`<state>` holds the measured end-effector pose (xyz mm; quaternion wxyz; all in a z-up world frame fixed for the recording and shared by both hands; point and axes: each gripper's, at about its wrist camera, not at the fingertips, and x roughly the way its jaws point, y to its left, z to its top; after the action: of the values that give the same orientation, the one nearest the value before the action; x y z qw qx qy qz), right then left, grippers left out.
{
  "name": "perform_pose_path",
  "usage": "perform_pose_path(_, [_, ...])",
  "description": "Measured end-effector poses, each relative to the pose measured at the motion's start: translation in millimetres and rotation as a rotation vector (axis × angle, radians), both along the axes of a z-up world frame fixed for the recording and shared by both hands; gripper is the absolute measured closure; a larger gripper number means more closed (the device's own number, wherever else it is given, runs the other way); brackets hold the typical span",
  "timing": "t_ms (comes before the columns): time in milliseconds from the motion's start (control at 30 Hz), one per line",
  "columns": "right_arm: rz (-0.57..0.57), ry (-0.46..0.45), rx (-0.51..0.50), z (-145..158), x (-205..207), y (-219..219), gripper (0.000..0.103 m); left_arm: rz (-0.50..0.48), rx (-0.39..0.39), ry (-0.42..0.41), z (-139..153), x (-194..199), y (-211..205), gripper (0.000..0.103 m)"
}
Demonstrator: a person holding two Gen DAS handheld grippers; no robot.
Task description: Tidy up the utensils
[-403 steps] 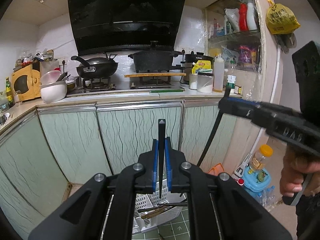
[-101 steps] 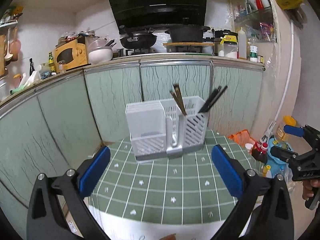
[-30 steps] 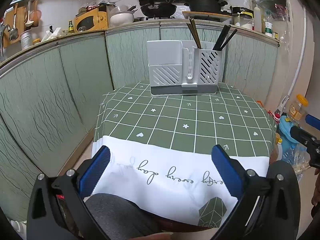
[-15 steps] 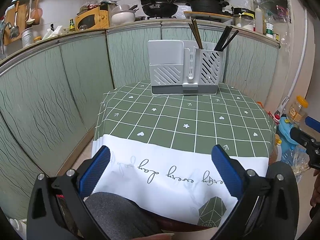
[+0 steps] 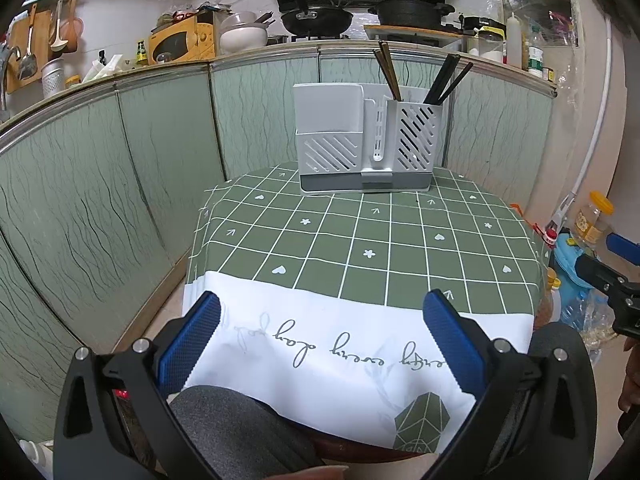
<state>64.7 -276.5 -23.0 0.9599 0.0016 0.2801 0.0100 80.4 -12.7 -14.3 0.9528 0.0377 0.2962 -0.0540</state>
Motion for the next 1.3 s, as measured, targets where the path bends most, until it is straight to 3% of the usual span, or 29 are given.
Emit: perform_pose_path(1300, [0.004,0.007,0.002,-0.8,-0.1,4.6,0.008,-0.007,-0.011,-0.006,4.1,-4.7,-1.7,0.004])
